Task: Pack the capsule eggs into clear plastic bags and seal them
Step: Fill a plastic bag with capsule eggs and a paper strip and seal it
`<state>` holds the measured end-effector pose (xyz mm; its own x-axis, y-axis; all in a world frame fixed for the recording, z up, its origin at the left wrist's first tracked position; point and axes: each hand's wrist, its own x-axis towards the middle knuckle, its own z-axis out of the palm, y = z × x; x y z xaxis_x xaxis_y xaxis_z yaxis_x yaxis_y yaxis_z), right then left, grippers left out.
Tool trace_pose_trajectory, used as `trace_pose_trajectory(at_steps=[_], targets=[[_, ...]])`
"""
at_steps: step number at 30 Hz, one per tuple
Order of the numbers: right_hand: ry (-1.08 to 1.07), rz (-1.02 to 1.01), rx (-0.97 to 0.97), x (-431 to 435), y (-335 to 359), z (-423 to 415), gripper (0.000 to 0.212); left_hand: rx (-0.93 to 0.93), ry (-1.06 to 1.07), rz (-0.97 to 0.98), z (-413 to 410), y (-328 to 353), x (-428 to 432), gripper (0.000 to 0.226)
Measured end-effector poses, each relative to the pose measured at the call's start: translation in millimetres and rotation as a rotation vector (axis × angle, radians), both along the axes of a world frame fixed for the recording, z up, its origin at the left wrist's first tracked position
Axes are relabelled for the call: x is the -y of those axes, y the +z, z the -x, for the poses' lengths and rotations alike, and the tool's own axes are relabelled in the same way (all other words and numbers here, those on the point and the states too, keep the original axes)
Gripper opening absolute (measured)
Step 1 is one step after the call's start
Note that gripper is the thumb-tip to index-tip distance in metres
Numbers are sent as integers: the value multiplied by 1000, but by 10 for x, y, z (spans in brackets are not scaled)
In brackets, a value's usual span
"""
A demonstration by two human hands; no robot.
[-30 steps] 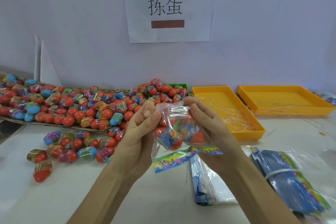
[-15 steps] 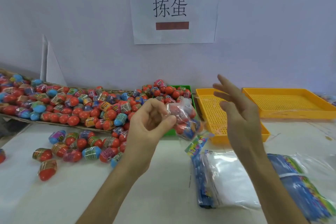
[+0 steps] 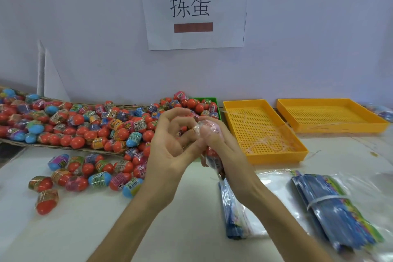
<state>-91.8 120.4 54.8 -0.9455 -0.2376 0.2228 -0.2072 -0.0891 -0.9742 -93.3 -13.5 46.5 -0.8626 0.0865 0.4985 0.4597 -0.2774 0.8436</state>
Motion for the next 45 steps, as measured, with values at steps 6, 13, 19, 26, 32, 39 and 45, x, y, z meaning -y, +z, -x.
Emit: trace_pose_trajectory(at_steps=[6, 13, 19, 26, 32, 39, 45], targets=[[82, 25, 49, 12, -36, 27, 24, 117, 146, 180, 33, -11, 87, 43], [101, 73, 95, -12, -41, 27, 41, 113, -47, 152, 41, -12, 126, 32], [190, 30, 148, -85, 133, 70, 41, 184, -50, 174, 110, -60, 156, 62], [-60, -72, 89, -97, 203, 90, 52, 472, -318, 106, 90, -63, 61, 44], [-49, -4, 120, -312, 38, 169, 49, 297, 191, 226, 115, -74, 149, 55], [-126, -119, -4, -288, 6, 169, 22, 259, 90, 252, 88, -79, 103, 35], [-27, -109, 68, -293, 6, 176, 33, 331, 131, 192, 101, -37, 159, 37]])
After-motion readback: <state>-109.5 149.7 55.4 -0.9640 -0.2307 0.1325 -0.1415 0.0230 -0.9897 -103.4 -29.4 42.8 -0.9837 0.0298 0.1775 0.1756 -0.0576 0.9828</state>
